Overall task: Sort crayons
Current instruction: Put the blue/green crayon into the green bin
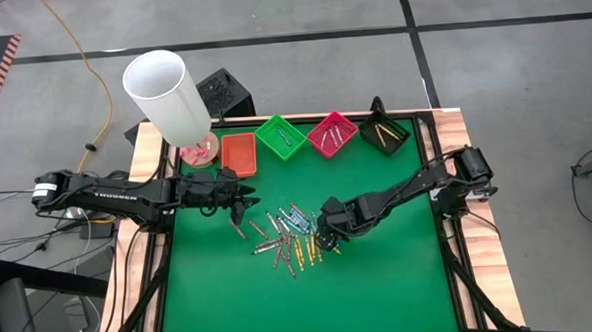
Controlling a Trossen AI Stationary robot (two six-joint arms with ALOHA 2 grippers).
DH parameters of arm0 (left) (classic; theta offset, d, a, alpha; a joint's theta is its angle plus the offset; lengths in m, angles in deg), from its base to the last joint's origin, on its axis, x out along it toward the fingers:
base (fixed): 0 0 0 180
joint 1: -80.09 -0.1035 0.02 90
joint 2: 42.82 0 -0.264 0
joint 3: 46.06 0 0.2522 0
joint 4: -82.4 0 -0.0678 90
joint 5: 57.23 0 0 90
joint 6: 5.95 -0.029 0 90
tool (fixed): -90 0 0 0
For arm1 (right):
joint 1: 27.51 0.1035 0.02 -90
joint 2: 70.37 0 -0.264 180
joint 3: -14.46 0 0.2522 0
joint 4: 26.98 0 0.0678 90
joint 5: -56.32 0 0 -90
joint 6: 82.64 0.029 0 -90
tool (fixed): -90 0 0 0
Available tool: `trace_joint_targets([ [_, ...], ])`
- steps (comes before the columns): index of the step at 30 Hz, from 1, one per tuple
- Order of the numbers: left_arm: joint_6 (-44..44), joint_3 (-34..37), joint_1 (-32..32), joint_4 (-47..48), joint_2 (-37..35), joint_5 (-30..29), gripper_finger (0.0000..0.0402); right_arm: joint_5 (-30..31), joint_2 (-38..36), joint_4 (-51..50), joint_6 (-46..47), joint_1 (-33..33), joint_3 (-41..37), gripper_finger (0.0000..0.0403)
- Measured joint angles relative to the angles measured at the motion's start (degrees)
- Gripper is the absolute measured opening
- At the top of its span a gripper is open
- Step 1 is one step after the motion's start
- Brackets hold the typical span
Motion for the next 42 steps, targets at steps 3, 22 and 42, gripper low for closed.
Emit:
trace_joint_targets([
  [3, 0.02, 0.00, 0.00, 0.00, 0.00, 0.00, 0.0192, 0.00, 0.00, 0.96, -0.04, 0.04, 0.00, 0.0062],
  [22, 0.02, 0.00, 0.00, 0.00, 0.00, 0.00, 0.0192, 3.39, 0.00, 2.36, -0.20, 0.83, 0.02, 0.0062],
  [42, 0.43, 0.00, 0.00, 0.02, 0.02, 0.00, 0.0192, 4.12, 0.00, 2.32, -0.20, 0.82, 0.04, 0.0062],
])
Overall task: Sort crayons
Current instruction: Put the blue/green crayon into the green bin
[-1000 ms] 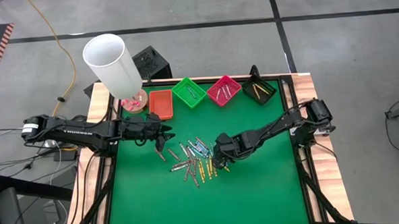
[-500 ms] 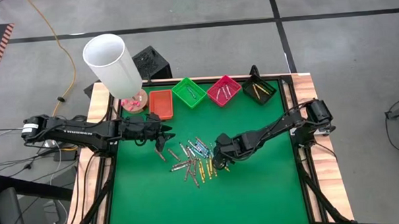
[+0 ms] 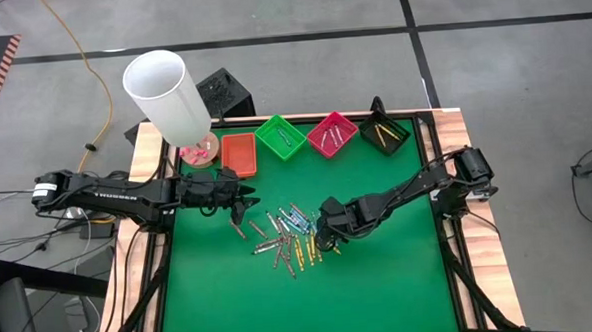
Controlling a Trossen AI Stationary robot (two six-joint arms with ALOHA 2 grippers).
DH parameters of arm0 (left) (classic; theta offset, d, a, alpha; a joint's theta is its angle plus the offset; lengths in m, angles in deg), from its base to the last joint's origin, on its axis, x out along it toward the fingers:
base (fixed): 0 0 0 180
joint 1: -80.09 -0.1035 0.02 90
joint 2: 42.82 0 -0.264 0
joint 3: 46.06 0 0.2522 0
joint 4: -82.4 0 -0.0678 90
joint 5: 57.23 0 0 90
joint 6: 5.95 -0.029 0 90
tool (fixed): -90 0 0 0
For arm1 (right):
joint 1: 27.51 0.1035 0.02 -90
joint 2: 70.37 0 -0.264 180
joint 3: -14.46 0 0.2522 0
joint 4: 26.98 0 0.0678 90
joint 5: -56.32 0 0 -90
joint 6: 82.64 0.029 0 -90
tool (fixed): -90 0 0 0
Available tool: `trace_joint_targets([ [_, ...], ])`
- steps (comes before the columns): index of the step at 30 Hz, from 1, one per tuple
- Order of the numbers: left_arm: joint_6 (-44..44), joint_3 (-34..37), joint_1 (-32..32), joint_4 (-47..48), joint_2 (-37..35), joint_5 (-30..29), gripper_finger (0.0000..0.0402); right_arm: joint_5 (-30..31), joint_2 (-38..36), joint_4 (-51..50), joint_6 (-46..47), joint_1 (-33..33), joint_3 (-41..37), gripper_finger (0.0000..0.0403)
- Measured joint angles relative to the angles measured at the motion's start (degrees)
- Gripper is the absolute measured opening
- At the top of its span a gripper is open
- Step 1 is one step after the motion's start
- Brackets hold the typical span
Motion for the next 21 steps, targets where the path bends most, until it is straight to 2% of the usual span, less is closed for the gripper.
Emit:
trace_joint_targets([
  [16, 0.01, 0.00, 0.00, 0.00, 0.00, 0.00, 0.0192, 2.15, 0.00, 0.24, -0.04, 1.54, -0.10, 0.0062],
  [21, 0.01, 0.00, -0.02, 0.01, 0.00, 0.00, 0.0192, 2.08, 0.04, 5.08, 0.10, 1.50, -3.25, 0.0062],
])
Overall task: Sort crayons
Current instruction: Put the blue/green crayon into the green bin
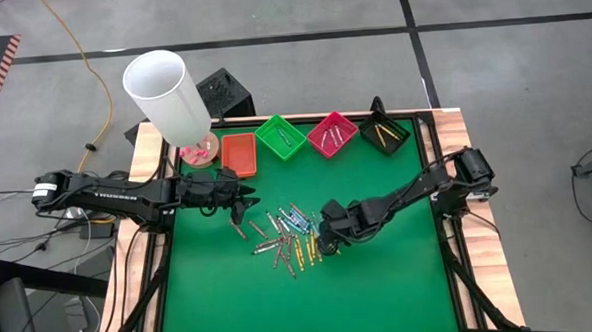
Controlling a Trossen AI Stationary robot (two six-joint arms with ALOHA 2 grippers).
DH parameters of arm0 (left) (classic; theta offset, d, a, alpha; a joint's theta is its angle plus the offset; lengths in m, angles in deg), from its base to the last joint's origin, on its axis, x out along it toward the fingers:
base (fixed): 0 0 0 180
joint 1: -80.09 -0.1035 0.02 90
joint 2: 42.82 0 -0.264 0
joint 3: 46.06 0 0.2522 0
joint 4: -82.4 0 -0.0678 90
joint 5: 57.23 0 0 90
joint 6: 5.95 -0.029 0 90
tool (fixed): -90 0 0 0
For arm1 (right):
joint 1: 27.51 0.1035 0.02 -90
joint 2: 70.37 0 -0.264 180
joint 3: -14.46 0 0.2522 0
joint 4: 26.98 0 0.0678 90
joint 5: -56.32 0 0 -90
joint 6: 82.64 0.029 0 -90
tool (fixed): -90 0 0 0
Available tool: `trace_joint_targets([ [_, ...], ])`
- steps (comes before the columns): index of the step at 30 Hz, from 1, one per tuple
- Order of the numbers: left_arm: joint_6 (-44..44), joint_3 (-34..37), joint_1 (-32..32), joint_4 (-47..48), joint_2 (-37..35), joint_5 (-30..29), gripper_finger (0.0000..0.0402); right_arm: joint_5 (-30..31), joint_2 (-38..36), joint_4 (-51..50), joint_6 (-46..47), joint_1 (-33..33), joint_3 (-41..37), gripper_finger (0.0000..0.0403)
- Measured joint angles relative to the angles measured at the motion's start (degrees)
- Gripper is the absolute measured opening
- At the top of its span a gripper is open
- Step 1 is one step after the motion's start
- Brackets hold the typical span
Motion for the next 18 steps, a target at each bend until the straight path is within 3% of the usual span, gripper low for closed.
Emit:
trace_joint_targets([
  [18, -0.08, 0.00, 0.02, 0.01, 0.00, 0.00, 0.0192, -1.76, 0.00, -1.79, -0.12, -0.10, -0.90, 0.0061],
])
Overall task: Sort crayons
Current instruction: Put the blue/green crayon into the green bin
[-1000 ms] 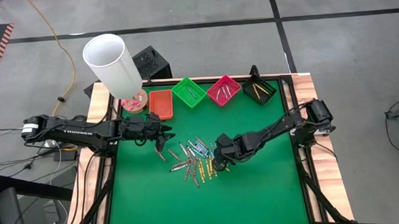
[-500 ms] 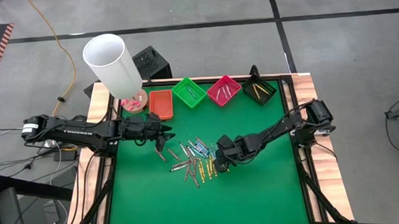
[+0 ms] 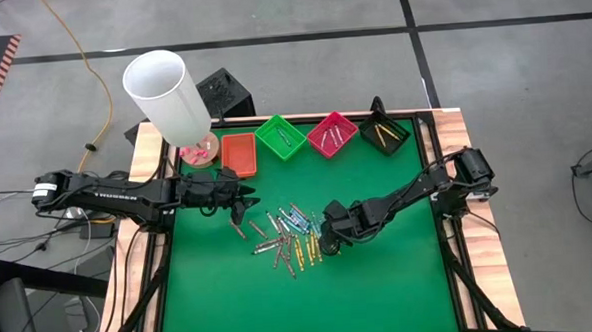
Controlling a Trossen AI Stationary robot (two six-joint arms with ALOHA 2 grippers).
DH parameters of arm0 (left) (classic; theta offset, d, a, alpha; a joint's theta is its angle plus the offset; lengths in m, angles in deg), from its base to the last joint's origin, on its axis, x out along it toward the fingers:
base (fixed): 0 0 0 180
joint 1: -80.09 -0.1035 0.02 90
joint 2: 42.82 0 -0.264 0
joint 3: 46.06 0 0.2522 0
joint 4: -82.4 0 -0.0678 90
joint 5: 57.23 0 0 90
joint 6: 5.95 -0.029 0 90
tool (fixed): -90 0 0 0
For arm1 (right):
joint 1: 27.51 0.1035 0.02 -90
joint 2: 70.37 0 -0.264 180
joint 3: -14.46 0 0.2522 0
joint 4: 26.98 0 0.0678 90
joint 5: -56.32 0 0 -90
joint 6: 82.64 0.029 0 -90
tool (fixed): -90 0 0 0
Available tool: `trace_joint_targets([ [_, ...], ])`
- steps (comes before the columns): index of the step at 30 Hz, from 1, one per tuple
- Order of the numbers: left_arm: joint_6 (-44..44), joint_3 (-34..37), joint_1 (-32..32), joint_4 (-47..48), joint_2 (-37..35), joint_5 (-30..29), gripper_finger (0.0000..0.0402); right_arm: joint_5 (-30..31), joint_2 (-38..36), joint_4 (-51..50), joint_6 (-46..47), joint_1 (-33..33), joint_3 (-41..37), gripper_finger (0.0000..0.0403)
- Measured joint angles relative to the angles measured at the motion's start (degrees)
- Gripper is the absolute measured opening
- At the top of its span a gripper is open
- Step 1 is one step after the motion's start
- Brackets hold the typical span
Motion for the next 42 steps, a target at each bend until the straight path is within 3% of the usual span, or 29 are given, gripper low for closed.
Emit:
trace_joint_targets([
  [9, -0.06, 0.00, -0.01, -0.01, 0.00, 0.00, 0.0192, -1.14, -0.10, -0.62, -0.24, -0.08, 0.04, 0.0008],
  [17, -0.09, 0.00, 0.00, -0.02, 0.00, 0.00, 0.0192, -0.51, -0.09, -0.71, -0.45, -0.25, 0.45, 0.0003],
  [24, -0.10, 0.00, -0.01, 0.00, 0.00, 0.00, 0.0192, -0.49, -0.02, -0.44, -6.34, -2.84, 3.78, 0.0002],
  [34, -0.14, 0.00, 0.00, 0.10, 0.00, 0.00, 0.0192, 1.60, -0.04, 1.16, -21.32, -12.11, 10.76, 0.0001],
  [42, -1.19, 0.00, -0.01, 0.11, 0.00, -0.02, 0.0192, 1.55, -0.04, 15.79, -31.99, -21.41, 12.02, 0.0001],
])
